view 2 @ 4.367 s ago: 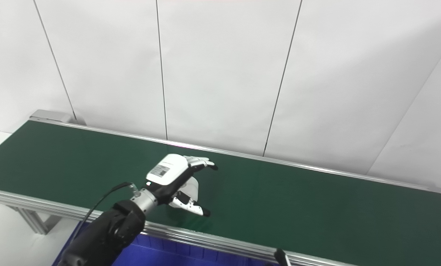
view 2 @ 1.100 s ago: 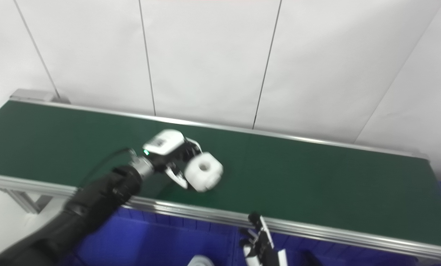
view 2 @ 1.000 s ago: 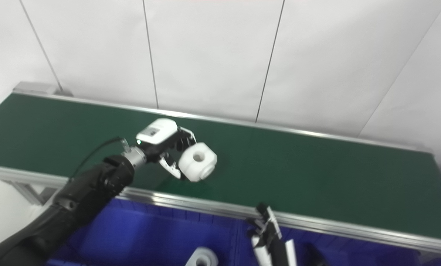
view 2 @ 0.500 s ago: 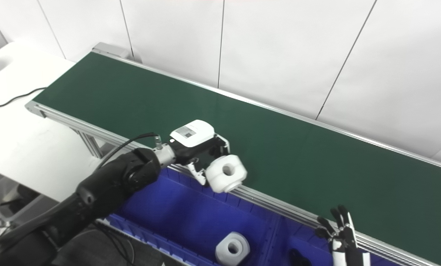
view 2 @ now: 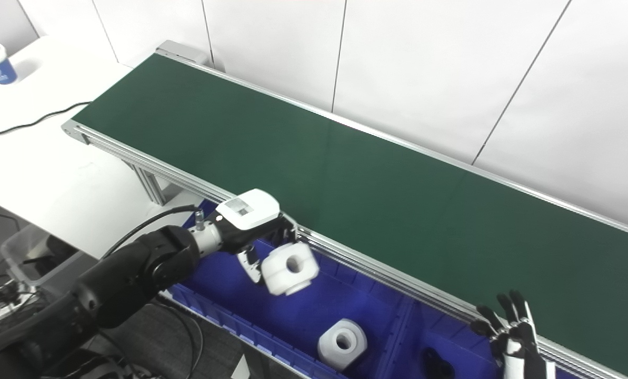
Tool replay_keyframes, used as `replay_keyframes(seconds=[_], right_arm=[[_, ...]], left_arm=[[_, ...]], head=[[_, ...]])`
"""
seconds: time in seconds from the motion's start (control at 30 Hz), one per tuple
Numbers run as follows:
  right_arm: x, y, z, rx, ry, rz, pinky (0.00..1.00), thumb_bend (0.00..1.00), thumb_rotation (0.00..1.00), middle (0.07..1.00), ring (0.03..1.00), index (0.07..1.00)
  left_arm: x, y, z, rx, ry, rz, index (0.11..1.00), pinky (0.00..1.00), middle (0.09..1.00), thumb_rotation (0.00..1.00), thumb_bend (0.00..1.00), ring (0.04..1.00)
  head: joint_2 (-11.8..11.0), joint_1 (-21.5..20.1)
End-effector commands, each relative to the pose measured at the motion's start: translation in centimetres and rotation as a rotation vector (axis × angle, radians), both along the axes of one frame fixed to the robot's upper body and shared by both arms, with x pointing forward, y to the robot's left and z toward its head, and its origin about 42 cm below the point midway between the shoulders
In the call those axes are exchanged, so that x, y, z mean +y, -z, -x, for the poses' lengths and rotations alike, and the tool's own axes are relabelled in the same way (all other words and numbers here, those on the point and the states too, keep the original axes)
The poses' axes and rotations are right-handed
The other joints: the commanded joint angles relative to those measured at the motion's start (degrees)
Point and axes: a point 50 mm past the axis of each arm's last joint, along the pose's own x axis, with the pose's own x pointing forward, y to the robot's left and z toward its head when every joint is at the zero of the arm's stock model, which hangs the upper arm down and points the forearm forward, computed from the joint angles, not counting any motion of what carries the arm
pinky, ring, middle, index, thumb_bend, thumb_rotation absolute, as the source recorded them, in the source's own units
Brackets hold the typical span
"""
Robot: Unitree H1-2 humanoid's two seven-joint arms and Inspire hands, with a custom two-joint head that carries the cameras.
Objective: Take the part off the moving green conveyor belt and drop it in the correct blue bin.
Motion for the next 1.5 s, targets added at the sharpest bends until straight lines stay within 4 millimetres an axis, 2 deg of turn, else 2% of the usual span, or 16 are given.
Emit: replay_keyframes(seconds=[0.0, 0.33, 0.37, 0.43, 0.5, 0.57, 0.73, 0.97, 1.1, 1.17, 1.23, 1.27, 1.37, 1.4, 1.43, 1.47], right_arm=[[-0.1, -0.7, -0.7, -0.031, -0.013, 0.002, 0.76, 0.89, 0.83, 0.912, 0.808, 0.948], [0.0, -0.5, -0.8, -0.026, -0.008, 0.010, 0.76, 0.88, 0.83, 0.907, 0.805, 0.947], [0.1, -0.5, -0.7, -0.026, -0.008, 0.011, 0.76, 0.88, 0.84, 0.909, 0.807, 0.948], [0.1, -0.5, -0.7, -0.028, -0.010, 0.010, 0.76, 0.88, 0.84, 0.912, 0.809, 0.949], [0.2, -0.6, -0.7, -0.029, -0.010, 0.011, 0.76, 0.88, 0.84, 0.913, 0.810, 0.951], [0.2, -0.6, -0.7, -0.030, -0.012, 0.012, 0.77, 0.87, 0.84, 0.913, 0.809, 0.953], [0.3, -0.6, -0.8, -0.030, -0.019, 0.010, 0.78, 0.87, 0.84, 0.918, 0.815, 0.957], [0.4, -0.4, -0.9, -0.033, -0.025, 0.018, 0.78, 0.85, 0.85, 0.916, 0.811, 0.959], [0.6, -0.1, -1.0, -0.033, -0.023, 0.028, 0.77, 0.86, 0.85, 0.916, 0.809, 0.956], [0.9, 0.0, -1.1, -0.032, -0.023, 0.032, 0.76, 0.88, 0.86, 0.914, 0.808, 0.949], [1.5, 0.0, -1.1, -0.032, -0.021, 0.028, 0.77, 0.88, 0.85, 0.916, 0.810, 0.945], [1.9, 0.0, -1.1, -0.031, -0.020, 0.032, 0.77, 0.88, 0.85, 0.919, 0.811, 0.943], [3.6, -0.3, -1.1, -0.024, -0.021, 0.043, 0.76, 0.89, 0.87, 0.921, 0.809, 0.947], [3.9, -0.3, -1.1, -0.023, -0.022, 0.043, 0.77, 0.88, 0.87, 0.921, 0.810, 0.946], [4.6, -0.4, -1.1, -0.022, -0.026, 0.056, 0.77, 0.89, 0.88, 0.921, 0.810, 0.946], [5.1, -0.5, -1.1, -0.022, -0.028, 0.065, 0.77, 0.89, 0.89, 0.922, 0.810, 0.946]], left_arm=[[0.4, -2.0, -0.8, -0.068, 0.039, 0.003, 0.492, 0.44, 0.484, 0.00, 0.52, 0.435], [1.4, -2.5, -1.5, -0.002, 0.056, -0.096, 0.487, 0.51, 0.499, 0.00, 0.52, 0.509], [1.5, -2.5, -1.6, 0.019, 0.043, -0.111, 0.580, 0.57, 0.595, 0.15, 0.67, 0.584], [1.5, -2.6, -1.5, 0.080, 0.017, -0.145, 0.684, 0.64, 0.708, 0.32, 0.82, 0.687], [1.5, -2.7, -1.5, 0.122, 0.003, -0.176, 0.824, 0.78, 0.861, 0.50, 0.96, 0.853], [1.4, -2.8, -1.4, 0.148, 0.006, -0.219, 0.928, 0.91, 0.967, 0.61, 1.00, 0.946], [1.0, -3.2, -1.3, 0.180, 0.007, -0.261, 0.977, 0.99, 0.999, 0.65, 1.00, 0.987], [0.7, -3.2, -1.4, 0.169, 0.009, -0.218, 0.970, 0.98, 1.000, 0.62, 1.00, 0.983], [0.6, -3.5, -1.1, 0.166, 0.013, -0.130, 0.960, 0.97, 1.000, 0.61, 1.00, 0.974], [0.1, -4.2, -0.5, 0.163, 0.013, -0.014, 0.961, 0.94, 0.998, 0.63, 1.00, 0.968], [-0.5, -4.8, 0.4, 0.156, 0.010, 0.138, 0.951, 0.90, 0.984, 0.64, 1.00, 0.952], [-0.9, -5.0, 1.1, 0.149, 0.008, 0.239, 0.975, 0.90, 0.992, 0.70, 1.00, 0.964], [-1.5, -5.5, 3.4, 0.155, -0.029, 0.465, 0.924, 0.81, 0.947, 0.65, 0.97, 0.908], [-1.5, -5.6, 3.8, 0.160, -0.039, 0.497, 0.914, 0.79, 0.937, 0.63, 0.96, 0.897], [-1.7, -5.6, 4.8, 0.175, -0.060, 0.570, 0.900, 0.77, 0.925, 0.61, 0.94, 0.884], [-1.9, -5.6, 5.4, 0.185, -0.074, 0.619, 0.892, 0.75, 0.918, 0.60, 0.94, 0.878]], head=[[0.0, -0.3], [-0.5, -0.9], [-0.5, -0.9], [-0.5, -1.0], [-0.5, -1.0], [-0.5, -1.1], [-0.8, -1.4], [-1.3, -1.7], [-1.5, -3.1], [-1.5, -4.4], [-1.4, -6.9], [-1.1, -9.4], [-0.7, -15.6], [-0.7, -15.6], [-0.5, -19.0], [-0.5, -19.6]])
